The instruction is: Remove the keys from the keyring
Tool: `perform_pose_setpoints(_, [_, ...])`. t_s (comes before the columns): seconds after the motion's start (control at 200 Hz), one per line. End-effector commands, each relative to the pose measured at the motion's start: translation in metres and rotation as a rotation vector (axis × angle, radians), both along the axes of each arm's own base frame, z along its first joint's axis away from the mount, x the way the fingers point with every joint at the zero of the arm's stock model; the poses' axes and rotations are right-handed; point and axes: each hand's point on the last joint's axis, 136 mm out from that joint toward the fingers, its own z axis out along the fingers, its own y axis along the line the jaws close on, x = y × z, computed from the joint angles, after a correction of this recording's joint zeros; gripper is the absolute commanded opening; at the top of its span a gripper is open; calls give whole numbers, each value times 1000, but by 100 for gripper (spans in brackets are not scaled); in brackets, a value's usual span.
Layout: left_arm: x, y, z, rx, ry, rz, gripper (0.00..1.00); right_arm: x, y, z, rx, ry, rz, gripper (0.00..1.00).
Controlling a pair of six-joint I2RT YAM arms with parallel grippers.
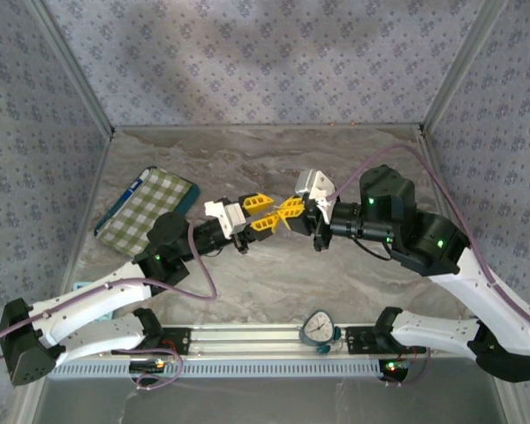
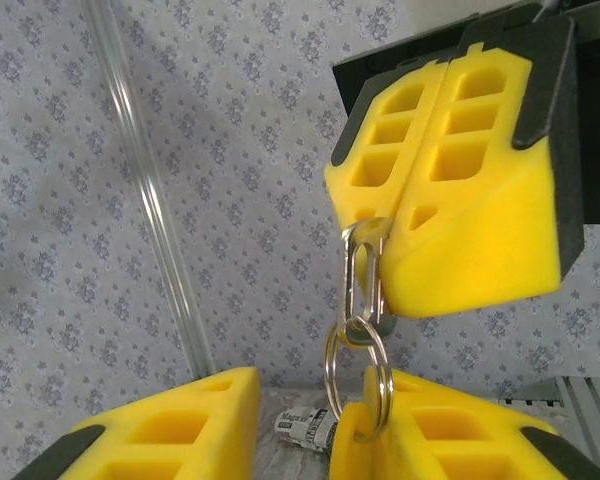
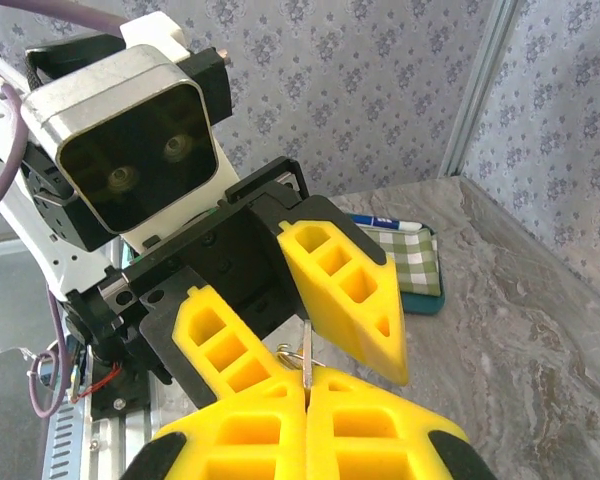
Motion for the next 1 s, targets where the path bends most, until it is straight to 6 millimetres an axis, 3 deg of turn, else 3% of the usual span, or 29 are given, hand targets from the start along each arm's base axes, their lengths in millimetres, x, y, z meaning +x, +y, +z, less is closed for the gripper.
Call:
perform_pose_setpoints(0.0, [-6,9,32,-83,-49,2,32,-4,-2,11,53,5,9,0])
perform_pose_setpoints(0.055, [-8,11,34,-89,-55,-2,29,-4,-2,8,50,11,10,0])
perform_pose_setpoints(0.125, [-11,12,36,-89,-55,-10,16,-3,-3,6,47,16,8,0])
perform_pose_setpoints(0.275, [-15,13,40,-83,-39,-31,0,0,-5,4,45,17,-3,0])
perform_pose_setpoints(0.405, [-18,13,41,-83,-15,-55,0,3,-7,3,41,-2,-19,0])
perform_pose_setpoints(0.605, [-5,17,42,-99,83,-21,0,1,-12,-2,14,-129,-16,0])
perform_pose_setpoints(0.994, [15,16,46,-86,238,-27,0,-33,-15,-15,-99,-481,83,0])
